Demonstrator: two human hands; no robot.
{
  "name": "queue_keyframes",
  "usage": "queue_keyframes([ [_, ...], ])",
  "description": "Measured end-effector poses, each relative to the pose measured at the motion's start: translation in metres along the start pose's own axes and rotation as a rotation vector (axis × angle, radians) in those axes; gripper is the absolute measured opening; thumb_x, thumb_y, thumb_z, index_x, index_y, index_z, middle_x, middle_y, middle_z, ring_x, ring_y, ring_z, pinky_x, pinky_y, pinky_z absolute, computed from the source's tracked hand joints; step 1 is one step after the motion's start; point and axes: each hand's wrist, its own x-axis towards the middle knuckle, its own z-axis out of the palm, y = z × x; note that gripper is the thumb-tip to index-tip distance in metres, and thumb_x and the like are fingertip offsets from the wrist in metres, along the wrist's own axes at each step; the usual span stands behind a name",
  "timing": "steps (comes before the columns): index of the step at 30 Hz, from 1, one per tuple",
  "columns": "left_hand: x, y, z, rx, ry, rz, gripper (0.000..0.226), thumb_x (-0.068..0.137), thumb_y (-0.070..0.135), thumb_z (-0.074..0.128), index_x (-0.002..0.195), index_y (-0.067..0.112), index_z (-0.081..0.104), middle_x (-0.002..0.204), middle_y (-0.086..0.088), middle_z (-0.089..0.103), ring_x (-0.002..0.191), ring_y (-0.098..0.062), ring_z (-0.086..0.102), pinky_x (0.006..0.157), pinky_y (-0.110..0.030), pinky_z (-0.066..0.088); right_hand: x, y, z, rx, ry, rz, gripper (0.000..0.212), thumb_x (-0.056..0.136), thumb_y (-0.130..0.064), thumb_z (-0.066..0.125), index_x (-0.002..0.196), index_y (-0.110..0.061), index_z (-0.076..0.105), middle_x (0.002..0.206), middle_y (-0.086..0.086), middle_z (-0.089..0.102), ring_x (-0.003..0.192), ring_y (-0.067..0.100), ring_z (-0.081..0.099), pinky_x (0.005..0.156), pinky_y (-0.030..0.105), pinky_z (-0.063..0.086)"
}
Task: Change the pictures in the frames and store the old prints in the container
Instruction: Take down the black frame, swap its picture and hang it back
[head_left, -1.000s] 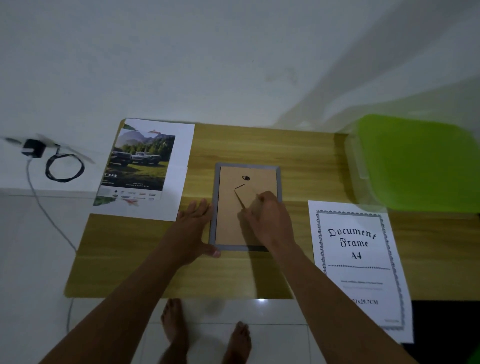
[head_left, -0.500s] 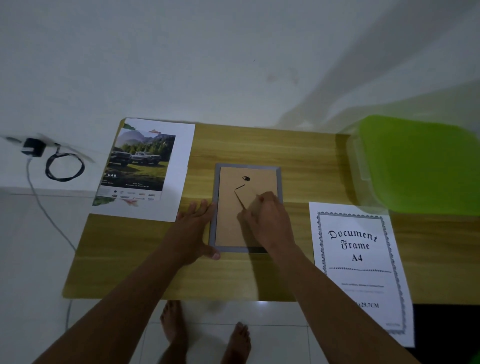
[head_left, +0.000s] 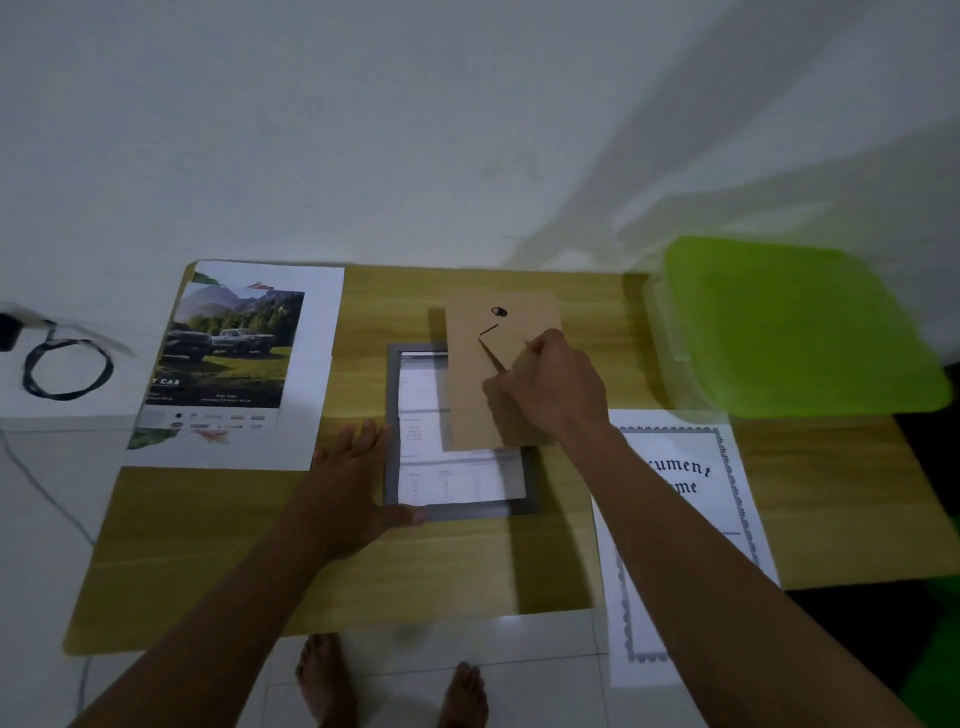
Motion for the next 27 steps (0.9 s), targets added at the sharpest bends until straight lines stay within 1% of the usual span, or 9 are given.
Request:
queue_keyframes([
  [3,0.002,0.000,0.004,0.039,-0.002,-0.008,0.117,0.071,0.071,0.063,0.154,0.026,-0.007,0.162,-0.002,-0.001,0.148,-0.027,-0.006,0.119,-0.046,0.007,0.027,0.021,-0.014,-0.083,0.027,0.051,0.048,0.087,-0.042,0.068,0.122,-0.014,0.050,0.113,0.005,0.064,0.096,0.026,0.061,0.071,0.033,0.046],
  [8,0.006,-0.002,0.007,0.111,-0.016,0.001,0.118,0.073,0.075,0.057,0.153,0.020,-0.009,0.162,-0.003,-0.004,0.148,-0.027,-0.008,0.120,-0.047,0.014,0.060,0.052,-0.023,-0.113,0.037,0.116,0.047,0.090,-0.045,0.062,0.120,-0.011,0.049,0.114,0.012,0.065,0.101,0.032,0.063,0.081,0.043,0.054],
  [11,0.007,0.000,0.006,0.121,-0.008,0.021,0.119,0.072,0.073,0.059,0.153,0.017,-0.009,0.161,-0.003,-0.002,0.148,-0.026,-0.005,0.119,-0.047,0.018,0.073,0.065,-0.021,-0.129,0.034,0.121,0.043,0.091,-0.040,0.061,0.121,-0.010,0.051,0.114,0.014,0.066,0.102,0.034,0.063,0.079,0.038,0.052],
  [15,0.007,0.001,0.008,0.082,-0.023,-0.019,0.122,0.072,0.073,0.061,0.148,0.022,-0.020,0.161,-0.002,-0.010,0.148,-0.026,-0.012,0.120,-0.047,0.010,0.081,0.074,-0.015,-0.172,0.011,0.049,0.029,0.093,-0.024,0.057,0.117,-0.009,0.056,0.113,0.013,0.065,0.104,0.033,0.062,0.080,0.037,0.049],
  [18,0.006,0.002,0.007,0.087,-0.039,-0.022,0.121,0.073,0.073,0.058,0.146,0.022,-0.024,0.161,-0.002,-0.013,0.147,-0.026,-0.015,0.120,-0.046,0.007,0.083,0.081,-0.009,-0.136,0.011,0.003,0.023,0.094,-0.024,0.058,0.112,-0.011,0.058,0.116,0.011,0.060,0.108,0.031,0.059,0.087,0.039,0.050],
  [20,0.006,0.005,0.004,0.084,-0.051,-0.023,0.118,0.075,0.072,0.057,0.148,0.022,-0.021,0.160,-0.002,-0.015,0.146,-0.025,-0.017,0.120,-0.045,0.004,0.082,0.083,-0.007,-0.172,0.002,-0.030,0.027,0.096,-0.031,0.056,0.113,-0.010,0.056,0.118,0.012,0.056,0.115,0.033,0.054,0.093,0.044,0.048],
  [22,0.004,0.007,0.002,0.078,-0.054,-0.026,0.116,0.076,0.071,0.057,0.150,0.022,-0.018,0.160,-0.002,-0.016,0.147,-0.024,-0.017,0.119,-0.043,0.003,0.074,0.077,-0.004,-0.197,0.007,-0.069,0.041,0.098,-0.035,0.052,0.128,-0.007,0.051,0.132,0.016,0.052,0.127,0.036,0.045,0.101,0.048,0.043],
  [24,0.003,0.008,0.001,0.075,-0.054,-0.027,0.115,0.077,0.071,0.057,0.151,0.021,-0.016,0.160,-0.002,-0.016,0.147,-0.023,-0.017,0.119,-0.043,0.002,0.059,0.065,0.003,-0.183,0.011,-0.153,0.049,0.099,-0.032,0.048,0.141,-0.007,0.042,0.143,0.017,0.047,0.133,0.035,0.043,0.107,0.047,0.041],
  [27,0.001,0.007,0.001,0.056,-0.066,-0.025,0.116,0.076,0.070,0.059,0.151,0.022,-0.016,0.159,-0.003,-0.016,0.146,-0.024,-0.018,0.120,-0.045,0.000,0.035,0.044,0.026,-0.206,-0.093,-0.319,0.048,0.099,-0.035,0.051,0.141,-0.014,0.043,0.141,0.009,0.051,0.131,0.028,0.048,0.106,0.041,0.044],
])
